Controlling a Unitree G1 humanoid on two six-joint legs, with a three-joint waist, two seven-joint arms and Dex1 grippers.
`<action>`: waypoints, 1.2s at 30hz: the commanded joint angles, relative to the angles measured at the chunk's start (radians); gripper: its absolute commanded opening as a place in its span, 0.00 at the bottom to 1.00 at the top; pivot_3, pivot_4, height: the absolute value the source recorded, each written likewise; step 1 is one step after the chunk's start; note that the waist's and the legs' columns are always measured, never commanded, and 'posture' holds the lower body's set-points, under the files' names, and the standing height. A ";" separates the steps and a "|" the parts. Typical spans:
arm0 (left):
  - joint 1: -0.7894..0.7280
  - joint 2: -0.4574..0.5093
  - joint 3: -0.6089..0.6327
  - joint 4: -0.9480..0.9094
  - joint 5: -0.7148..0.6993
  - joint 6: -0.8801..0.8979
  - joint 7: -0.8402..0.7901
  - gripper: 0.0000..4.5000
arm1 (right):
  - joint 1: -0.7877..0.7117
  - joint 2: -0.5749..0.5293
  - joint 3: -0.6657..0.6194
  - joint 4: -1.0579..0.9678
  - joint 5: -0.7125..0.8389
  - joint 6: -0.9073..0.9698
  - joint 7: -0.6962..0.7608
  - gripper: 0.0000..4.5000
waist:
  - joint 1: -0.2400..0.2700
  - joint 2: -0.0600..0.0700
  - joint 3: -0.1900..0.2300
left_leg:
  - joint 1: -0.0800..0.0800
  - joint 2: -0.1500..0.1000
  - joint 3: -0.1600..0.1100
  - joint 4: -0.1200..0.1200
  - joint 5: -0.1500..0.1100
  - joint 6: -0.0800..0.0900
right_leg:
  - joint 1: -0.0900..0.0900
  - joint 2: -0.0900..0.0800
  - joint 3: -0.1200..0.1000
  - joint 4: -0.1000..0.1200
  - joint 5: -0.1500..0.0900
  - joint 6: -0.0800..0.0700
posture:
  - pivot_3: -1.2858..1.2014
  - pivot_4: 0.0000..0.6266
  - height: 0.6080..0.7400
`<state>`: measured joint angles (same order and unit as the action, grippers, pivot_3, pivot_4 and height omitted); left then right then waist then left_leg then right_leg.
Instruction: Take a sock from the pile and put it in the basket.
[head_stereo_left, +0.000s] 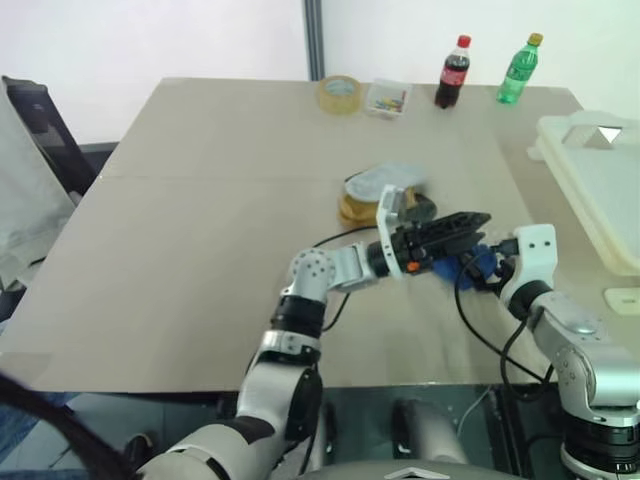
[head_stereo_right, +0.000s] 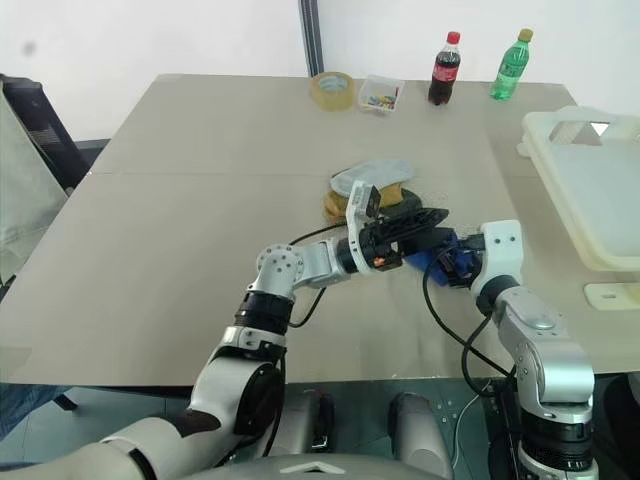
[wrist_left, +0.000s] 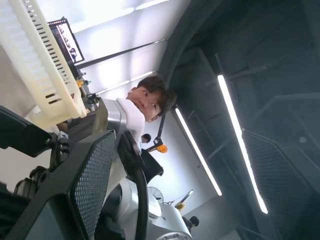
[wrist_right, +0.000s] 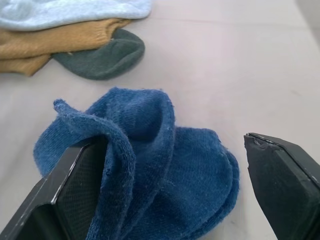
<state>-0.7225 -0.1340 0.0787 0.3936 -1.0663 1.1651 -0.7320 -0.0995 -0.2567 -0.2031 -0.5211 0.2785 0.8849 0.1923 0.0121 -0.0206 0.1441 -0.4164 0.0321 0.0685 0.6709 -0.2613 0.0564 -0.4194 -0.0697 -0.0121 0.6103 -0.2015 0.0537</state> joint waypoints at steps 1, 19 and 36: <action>0.027 -0.027 -0.005 -0.070 -0.033 0.036 -0.031 0.96 | -0.030 0.028 -0.045 -0.015 0.025 0.012 -0.037 0.98 | -0.001 0.000 0.000 | 0.000 0.000 0.000 0.000 0.000 0.000 | 0.000 0.000 0.000 0.000 0.000 0.000 | 0.52 0.24 1.00; -0.051 -0.067 0.016 0.139 0.173 -0.189 0.024 0.96 | -0.091 0.135 -0.148 0.040 0.120 0.080 -0.153 0.98 | -0.001 0.001 0.000 | 0.000 0.000 0.000 0.001 0.000 0.000 | 0.000 0.000 0.000 0.001 0.000 0.000 | 0.52 0.24 1.00; -0.058 -0.073 0.050 0.147 0.159 -0.199 0.022 0.96 | -0.167 0.280 -0.347 0.119 0.343 0.244 -0.250 0.87 | -0.005 0.001 0.000 | 0.001 0.000 0.000 0.001 0.000 0.000 | 0.000 0.000 0.000 0.002 0.002 0.003 | 0.52 0.24 1.00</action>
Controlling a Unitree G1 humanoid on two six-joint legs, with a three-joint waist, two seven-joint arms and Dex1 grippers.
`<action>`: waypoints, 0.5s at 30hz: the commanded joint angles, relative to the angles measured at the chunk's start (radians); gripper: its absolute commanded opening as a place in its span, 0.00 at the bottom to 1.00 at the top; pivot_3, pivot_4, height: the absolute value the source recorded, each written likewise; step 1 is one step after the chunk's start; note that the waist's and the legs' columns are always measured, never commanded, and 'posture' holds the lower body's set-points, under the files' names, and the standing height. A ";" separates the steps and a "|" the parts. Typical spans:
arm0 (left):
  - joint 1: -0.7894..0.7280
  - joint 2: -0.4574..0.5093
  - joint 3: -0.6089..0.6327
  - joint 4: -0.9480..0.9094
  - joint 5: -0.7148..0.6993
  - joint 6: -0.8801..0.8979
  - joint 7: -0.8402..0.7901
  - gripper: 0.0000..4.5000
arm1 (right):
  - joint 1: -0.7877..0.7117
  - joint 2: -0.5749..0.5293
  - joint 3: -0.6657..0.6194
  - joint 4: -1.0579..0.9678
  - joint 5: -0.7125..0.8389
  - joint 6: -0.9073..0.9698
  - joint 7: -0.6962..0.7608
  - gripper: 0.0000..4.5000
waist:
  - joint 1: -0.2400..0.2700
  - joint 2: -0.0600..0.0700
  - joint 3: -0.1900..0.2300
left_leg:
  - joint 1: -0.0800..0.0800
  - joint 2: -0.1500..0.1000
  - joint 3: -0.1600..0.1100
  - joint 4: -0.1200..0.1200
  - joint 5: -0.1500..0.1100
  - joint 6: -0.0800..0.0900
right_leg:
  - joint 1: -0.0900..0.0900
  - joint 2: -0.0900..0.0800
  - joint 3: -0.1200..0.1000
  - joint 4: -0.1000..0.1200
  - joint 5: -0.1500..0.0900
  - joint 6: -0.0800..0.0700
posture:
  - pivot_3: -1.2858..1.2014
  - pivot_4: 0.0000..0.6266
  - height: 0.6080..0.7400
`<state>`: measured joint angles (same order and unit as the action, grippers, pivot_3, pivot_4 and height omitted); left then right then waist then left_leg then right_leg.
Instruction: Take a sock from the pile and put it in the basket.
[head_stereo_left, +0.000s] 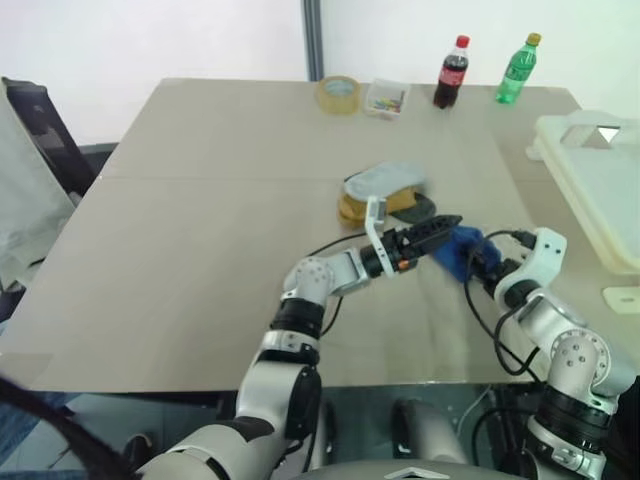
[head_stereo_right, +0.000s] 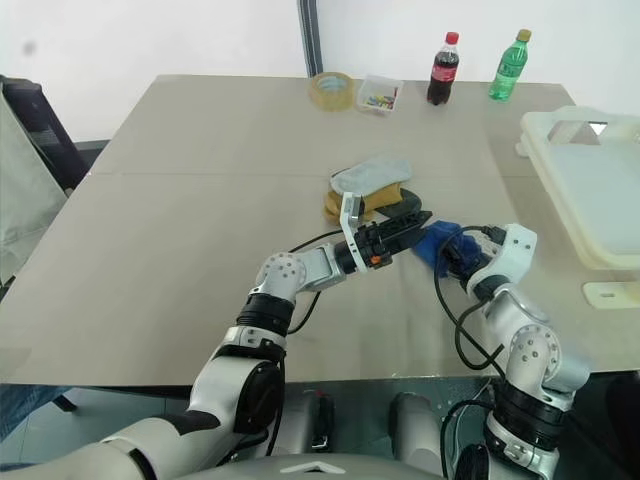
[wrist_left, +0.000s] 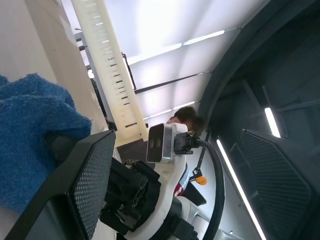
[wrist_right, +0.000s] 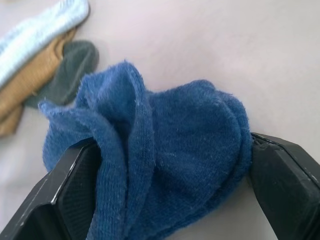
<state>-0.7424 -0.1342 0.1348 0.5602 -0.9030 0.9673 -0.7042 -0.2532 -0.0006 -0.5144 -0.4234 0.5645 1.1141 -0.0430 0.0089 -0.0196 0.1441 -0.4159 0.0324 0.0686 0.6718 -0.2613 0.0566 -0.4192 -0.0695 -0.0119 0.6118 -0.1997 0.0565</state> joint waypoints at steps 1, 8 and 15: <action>-0.038 -0.072 -0.006 -0.020 -0.005 0.000 -0.006 0.96 | -0.018 0.028 -0.043 0.027 0.067 0.014 -0.020 0.80 | -0.004 0.000 0.000 | 0.000 0.000 0.000 0.000 0.000 0.000 | 0.000 0.000 0.000 0.000 0.000 0.000 | 0.52 0.24 1.00; -0.026 -0.068 -0.010 -0.037 -0.007 0.010 -0.002 0.96 | -0.048 0.070 -0.095 0.111 0.126 -0.028 -0.072 0.07 | -0.024 0.000 0.000 | 0.001 0.000 0.001 0.000 0.000 0.000 | 0.000 0.000 0.001 0.004 0.000 0.000 | 0.52 0.24 1.00; -0.002 -0.038 -0.027 -0.080 0.008 0.012 -0.002 0.96 | -0.040 0.076 -0.073 0.106 0.180 -0.070 -0.083 0.02 | -0.025 0.000 0.000 | 0.002 0.001 0.000 0.002 0.000 0.000 | -0.001 0.000 0.001 0.010 0.000 0.000 | 0.52 0.24 1.00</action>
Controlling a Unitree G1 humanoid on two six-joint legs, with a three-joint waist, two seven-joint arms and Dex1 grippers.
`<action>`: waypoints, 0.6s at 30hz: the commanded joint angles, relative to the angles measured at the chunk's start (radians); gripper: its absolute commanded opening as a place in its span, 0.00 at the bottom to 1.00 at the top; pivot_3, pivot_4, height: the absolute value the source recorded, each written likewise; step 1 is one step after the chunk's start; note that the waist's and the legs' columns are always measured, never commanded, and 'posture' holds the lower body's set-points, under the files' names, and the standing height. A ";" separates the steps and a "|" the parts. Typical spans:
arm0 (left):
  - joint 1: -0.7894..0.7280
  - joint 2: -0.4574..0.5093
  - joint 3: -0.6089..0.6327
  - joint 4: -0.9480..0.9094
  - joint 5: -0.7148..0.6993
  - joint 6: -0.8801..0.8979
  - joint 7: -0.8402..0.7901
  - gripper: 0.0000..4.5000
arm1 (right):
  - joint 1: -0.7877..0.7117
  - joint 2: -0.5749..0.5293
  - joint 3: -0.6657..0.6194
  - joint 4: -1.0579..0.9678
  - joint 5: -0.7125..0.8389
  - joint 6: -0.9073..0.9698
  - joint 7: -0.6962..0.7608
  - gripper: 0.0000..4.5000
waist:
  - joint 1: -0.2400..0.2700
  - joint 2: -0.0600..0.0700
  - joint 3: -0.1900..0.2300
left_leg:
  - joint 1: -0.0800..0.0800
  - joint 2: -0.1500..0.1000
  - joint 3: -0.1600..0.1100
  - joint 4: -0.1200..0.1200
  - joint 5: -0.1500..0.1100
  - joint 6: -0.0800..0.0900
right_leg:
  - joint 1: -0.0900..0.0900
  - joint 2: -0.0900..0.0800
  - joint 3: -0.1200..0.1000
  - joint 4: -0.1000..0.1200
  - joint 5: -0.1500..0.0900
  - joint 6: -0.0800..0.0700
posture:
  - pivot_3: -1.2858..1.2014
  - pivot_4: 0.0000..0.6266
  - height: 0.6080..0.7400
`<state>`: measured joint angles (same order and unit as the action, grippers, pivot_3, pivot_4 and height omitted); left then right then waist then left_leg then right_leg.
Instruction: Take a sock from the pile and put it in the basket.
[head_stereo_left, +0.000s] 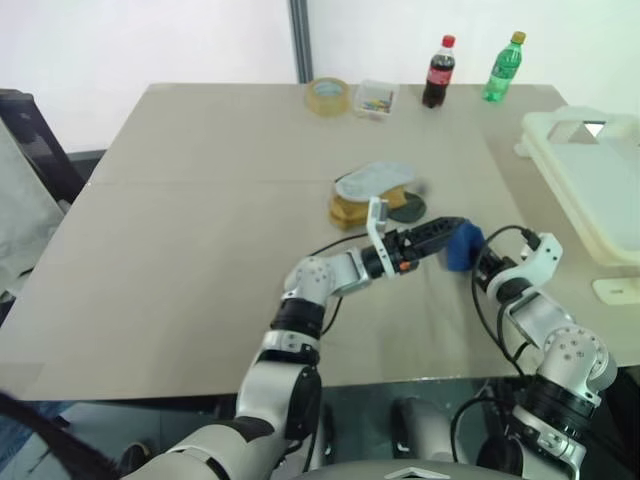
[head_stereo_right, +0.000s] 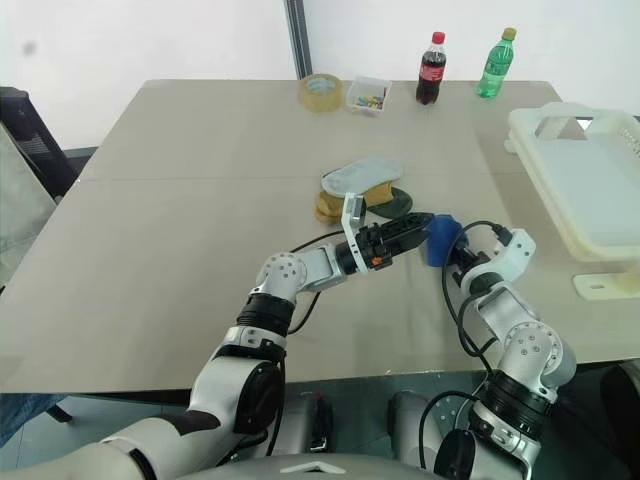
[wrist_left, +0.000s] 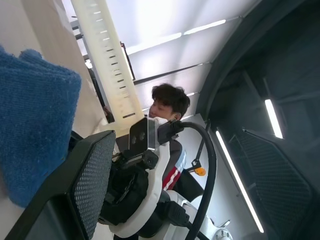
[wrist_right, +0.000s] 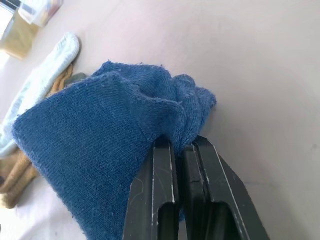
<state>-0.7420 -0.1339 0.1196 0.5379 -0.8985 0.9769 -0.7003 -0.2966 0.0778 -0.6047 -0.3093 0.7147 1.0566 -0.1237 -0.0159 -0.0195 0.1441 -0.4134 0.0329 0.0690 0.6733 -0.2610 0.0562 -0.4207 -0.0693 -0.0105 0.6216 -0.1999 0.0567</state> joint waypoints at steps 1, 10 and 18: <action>0.009 -0.022 -0.026 -0.082 0.015 0.002 -0.009 0.96 | 0.001 -0.003 0.022 -0.016 0.040 -0.015 0.001 0.02 | 0.000 0.000 0.000 | 0.000 0.000 0.000 0.000 0.000 0.000 | 0.000 0.000 0.000 0.000 0.000 0.000 | 0.52 0.24 1.00; 0.112 0.209 -0.247 -0.411 0.225 -0.124 -0.107 0.96 | -0.001 -0.088 0.073 -0.078 0.088 0.007 0.004 0.02 | 0.000 0.005 0.003 | -0.002 0.000 0.003 0.000 0.000 0.000 | -0.004 0.000 0.003 0.002 0.000 0.000 | 0.52 0.24 1.00; 0.206 0.364 -0.371 -0.568 0.424 -0.399 -0.189 0.96 | -0.030 -0.275 0.072 -0.078 0.130 0.135 0.002 0.02 | 0.004 0.006 0.003 | -0.002 0.000 0.005 0.000 0.000 0.000 | -0.005 -0.001 0.004 0.002 -0.002 -0.004 | 0.52 0.24 1.00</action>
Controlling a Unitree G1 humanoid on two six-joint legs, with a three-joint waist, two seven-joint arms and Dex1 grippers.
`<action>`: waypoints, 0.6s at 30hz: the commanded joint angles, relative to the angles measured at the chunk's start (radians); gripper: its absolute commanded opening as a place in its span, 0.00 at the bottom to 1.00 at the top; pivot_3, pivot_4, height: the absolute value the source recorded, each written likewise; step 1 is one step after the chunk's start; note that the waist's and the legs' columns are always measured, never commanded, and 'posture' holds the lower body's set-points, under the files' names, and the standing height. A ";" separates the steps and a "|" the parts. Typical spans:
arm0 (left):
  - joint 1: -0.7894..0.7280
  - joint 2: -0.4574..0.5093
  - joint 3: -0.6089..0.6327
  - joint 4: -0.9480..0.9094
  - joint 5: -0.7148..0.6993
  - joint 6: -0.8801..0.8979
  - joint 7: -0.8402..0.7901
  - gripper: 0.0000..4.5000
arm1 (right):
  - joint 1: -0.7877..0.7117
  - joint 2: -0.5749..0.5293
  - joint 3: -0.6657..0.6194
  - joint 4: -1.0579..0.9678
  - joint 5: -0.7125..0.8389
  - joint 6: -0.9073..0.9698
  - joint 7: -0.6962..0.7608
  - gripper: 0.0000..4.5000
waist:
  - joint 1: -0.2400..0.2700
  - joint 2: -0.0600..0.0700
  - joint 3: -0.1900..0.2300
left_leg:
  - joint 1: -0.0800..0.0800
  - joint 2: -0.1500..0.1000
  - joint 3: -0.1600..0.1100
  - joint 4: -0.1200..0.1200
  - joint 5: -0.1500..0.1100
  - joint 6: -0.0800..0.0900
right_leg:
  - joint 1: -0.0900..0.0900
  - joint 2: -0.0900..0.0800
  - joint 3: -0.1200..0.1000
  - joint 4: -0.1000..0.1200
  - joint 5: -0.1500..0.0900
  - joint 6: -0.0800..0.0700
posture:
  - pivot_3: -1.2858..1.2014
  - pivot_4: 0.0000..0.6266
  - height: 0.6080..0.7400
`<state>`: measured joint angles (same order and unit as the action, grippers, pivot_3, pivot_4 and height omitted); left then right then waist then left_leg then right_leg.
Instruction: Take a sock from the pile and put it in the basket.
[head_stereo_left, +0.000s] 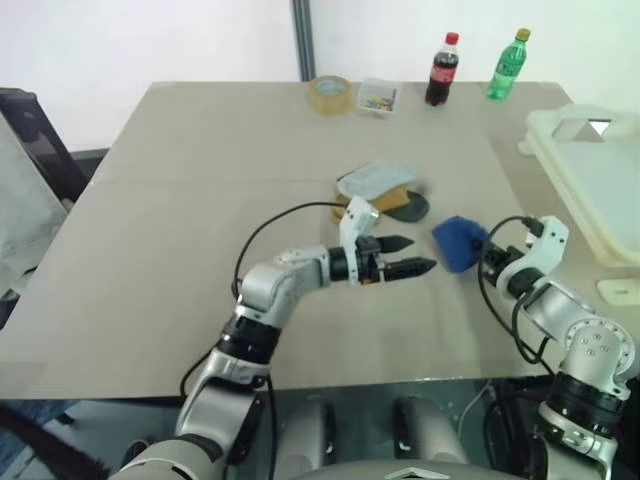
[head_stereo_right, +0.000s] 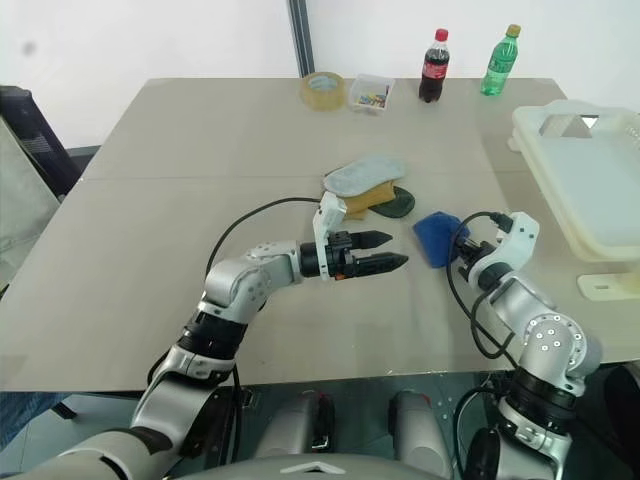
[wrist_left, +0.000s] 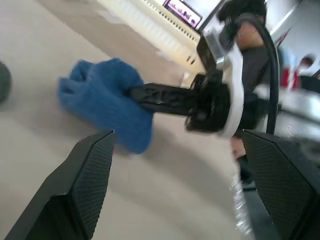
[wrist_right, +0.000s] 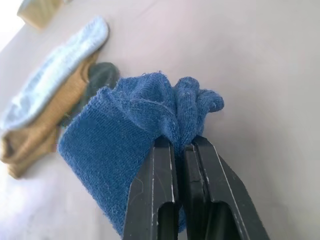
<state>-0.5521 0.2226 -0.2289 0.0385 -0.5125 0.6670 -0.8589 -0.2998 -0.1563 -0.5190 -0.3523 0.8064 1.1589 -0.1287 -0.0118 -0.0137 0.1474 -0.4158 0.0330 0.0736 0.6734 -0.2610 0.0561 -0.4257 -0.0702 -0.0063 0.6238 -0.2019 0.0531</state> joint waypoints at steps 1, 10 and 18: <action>0.033 0.008 -0.018 -0.085 0.046 -0.127 -0.032 0.96 | -0.039 -0.064 -0.025 -0.030 0.050 0.050 0.006 0.02 | 0.000 0.000 0.000 | 0.000 0.000 0.000 0.000 0.000 0.000 | 0.000 0.000 0.000 0.000 0.000 0.000 | 0.52 0.24 1.00; 0.087 -0.040 -0.041 -0.057 0.203 -0.485 0.004 0.96 | -0.168 -0.308 -0.136 0.016 0.153 0.208 0.041 0.02 | 0.002 0.000 0.000 | 0.000 0.003 0.002 0.000 0.000 0.000 | -0.001 0.001 0.002 0.000 0.000 0.000 | 0.52 0.24 1.00; 0.015 -0.130 -0.004 0.029 0.260 -0.599 0.119 0.96 | -0.379 -0.562 -0.250 0.276 0.076 0.226 0.024 0.02 | 0.005 0.001 0.002 | -0.001 0.000 0.003 0.000 0.000 0.001 | -0.001 0.001 0.003 0.000 0.000 0.001 | 0.52 0.24 1.00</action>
<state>-0.5124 0.1136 -0.2434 0.0765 -0.2395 0.0958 -0.7530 -0.6551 -0.6880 -0.7362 -0.1186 0.9046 1.4062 -0.1071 -0.0064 -0.0126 0.1493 -0.4165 0.0328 0.0763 0.6735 -0.2610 0.0566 -0.4271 -0.0694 -0.0038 0.6233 -0.2010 0.0549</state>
